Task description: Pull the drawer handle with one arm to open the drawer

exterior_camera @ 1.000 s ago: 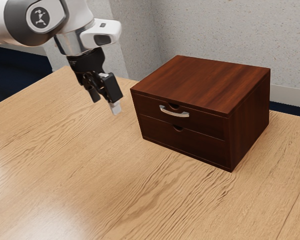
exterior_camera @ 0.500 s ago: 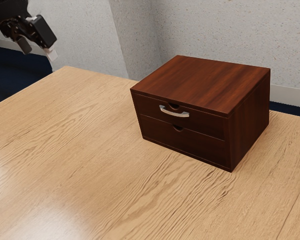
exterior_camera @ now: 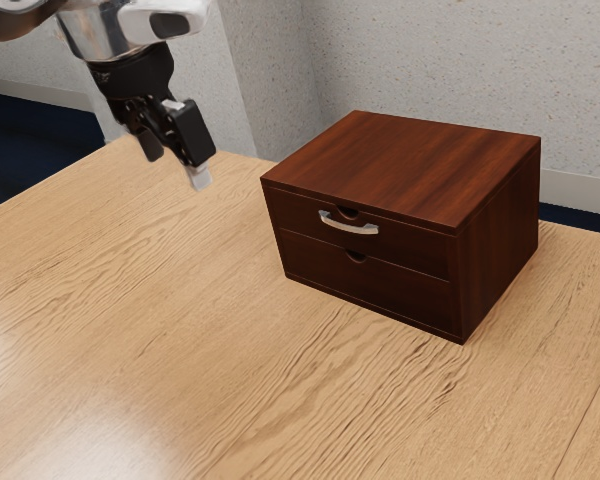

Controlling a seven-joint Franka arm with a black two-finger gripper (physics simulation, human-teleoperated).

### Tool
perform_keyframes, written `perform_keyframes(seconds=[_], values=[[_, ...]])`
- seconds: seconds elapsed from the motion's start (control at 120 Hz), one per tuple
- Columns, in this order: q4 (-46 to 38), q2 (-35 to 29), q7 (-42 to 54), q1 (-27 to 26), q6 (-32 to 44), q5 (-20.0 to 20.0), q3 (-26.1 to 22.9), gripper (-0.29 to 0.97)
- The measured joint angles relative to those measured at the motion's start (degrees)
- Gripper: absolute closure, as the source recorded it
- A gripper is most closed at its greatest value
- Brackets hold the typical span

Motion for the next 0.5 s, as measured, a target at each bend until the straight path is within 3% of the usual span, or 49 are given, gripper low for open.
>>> perform_keyframes(seconds=[0.108, 0.175, 0.292, 0.367, 0.433, 0.5], values=[[-2.4, 2.3, -1.0, 0.2, 0.0, 0.7, -0.3, 0.00], [-10.0, 1.4, -1.5, 0.1, 2.7, 0.7, -0.4, 0.00], [-31.6, -11.9, -2.4, 1.9, 10.6, 0.6, -0.3, 0.00], [-44.9, -23.4, -2.9, 2.6, 11.2, -0.4, 1.3, 0.00], [-50.6, -31.4, -3.4, 2.4, 10.1, -2.0, 2.2, 0.00], [-54.7, -35.4, -1.8, 1.5, 10.9, -2.5, 2.8, 0.00]])
